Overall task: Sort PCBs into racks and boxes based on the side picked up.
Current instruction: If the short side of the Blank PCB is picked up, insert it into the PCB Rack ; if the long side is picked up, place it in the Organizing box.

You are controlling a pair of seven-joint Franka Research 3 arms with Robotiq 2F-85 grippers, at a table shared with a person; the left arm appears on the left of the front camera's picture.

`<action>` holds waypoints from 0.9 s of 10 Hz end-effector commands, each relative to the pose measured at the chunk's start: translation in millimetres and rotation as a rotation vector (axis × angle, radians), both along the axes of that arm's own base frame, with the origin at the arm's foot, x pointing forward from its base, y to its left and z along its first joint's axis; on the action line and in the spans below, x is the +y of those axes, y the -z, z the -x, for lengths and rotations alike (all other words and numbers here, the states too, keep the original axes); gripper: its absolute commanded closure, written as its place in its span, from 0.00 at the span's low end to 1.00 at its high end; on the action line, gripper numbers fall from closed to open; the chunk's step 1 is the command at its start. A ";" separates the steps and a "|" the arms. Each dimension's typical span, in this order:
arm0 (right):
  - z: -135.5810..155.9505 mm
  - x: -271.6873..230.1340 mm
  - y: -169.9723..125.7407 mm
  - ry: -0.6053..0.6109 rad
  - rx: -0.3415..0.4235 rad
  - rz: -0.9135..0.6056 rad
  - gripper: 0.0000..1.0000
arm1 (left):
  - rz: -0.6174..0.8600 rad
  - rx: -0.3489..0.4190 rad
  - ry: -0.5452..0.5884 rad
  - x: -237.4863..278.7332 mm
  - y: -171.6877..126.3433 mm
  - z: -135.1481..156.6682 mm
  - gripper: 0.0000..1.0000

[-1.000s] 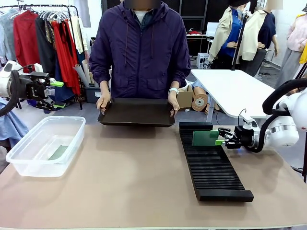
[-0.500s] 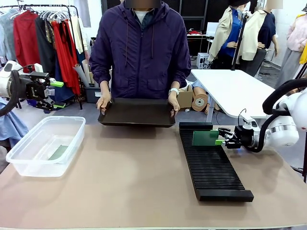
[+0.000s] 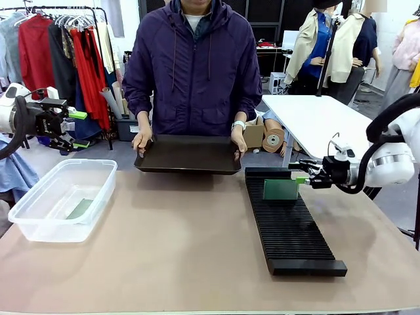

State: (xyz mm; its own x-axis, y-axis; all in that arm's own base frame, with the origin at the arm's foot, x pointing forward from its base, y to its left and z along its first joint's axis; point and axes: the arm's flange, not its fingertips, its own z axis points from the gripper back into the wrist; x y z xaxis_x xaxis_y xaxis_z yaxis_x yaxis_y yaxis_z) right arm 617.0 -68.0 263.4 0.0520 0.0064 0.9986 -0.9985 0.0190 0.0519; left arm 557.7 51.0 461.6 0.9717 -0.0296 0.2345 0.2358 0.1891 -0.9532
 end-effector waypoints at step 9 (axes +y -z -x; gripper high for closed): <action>83.7 20.6 -98.4 0.037 0.580 0.024 0.00 | 0.001 -0.003 -0.002 0.4 -2.1 2.3 0.00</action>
State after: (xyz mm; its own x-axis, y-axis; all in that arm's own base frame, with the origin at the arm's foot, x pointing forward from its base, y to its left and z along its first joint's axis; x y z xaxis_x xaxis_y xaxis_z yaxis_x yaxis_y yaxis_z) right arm 539.8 -52.3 351.7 0.5081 0.0157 0.8612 -0.8611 0.0315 0.5075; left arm 557.8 51.0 461.6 0.9716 -0.0297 0.2346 0.2360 0.1892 -0.9532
